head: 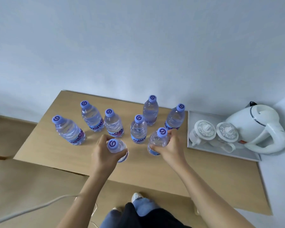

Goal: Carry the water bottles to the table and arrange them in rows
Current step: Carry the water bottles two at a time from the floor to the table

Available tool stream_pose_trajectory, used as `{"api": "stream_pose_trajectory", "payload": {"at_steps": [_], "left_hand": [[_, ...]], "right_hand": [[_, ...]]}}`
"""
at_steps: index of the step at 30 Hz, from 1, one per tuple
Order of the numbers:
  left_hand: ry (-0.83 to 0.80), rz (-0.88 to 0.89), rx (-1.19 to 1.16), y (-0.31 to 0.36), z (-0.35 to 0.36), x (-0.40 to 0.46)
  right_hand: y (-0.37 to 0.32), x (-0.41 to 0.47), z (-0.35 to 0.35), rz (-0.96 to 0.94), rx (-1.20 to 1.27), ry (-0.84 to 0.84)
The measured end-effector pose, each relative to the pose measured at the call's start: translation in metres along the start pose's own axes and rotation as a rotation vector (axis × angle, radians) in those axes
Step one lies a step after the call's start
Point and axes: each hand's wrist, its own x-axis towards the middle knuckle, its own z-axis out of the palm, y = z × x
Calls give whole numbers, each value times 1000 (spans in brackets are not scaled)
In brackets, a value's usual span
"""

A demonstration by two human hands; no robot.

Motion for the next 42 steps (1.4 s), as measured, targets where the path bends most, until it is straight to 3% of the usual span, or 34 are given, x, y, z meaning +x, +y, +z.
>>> {"api": "stream_pose_trajectory", "payload": {"at_steps": [10,32,42], "left_hand": [[-28,46,120,-7,14,31],[-91,82,60,-18,22,33],[-49,-45,54,-43,4,-10]], "right_hand": [[8,14,11,49,42,75],[35,-1,20,-21,88,68],[43,-65,10,3,113,126]]}}
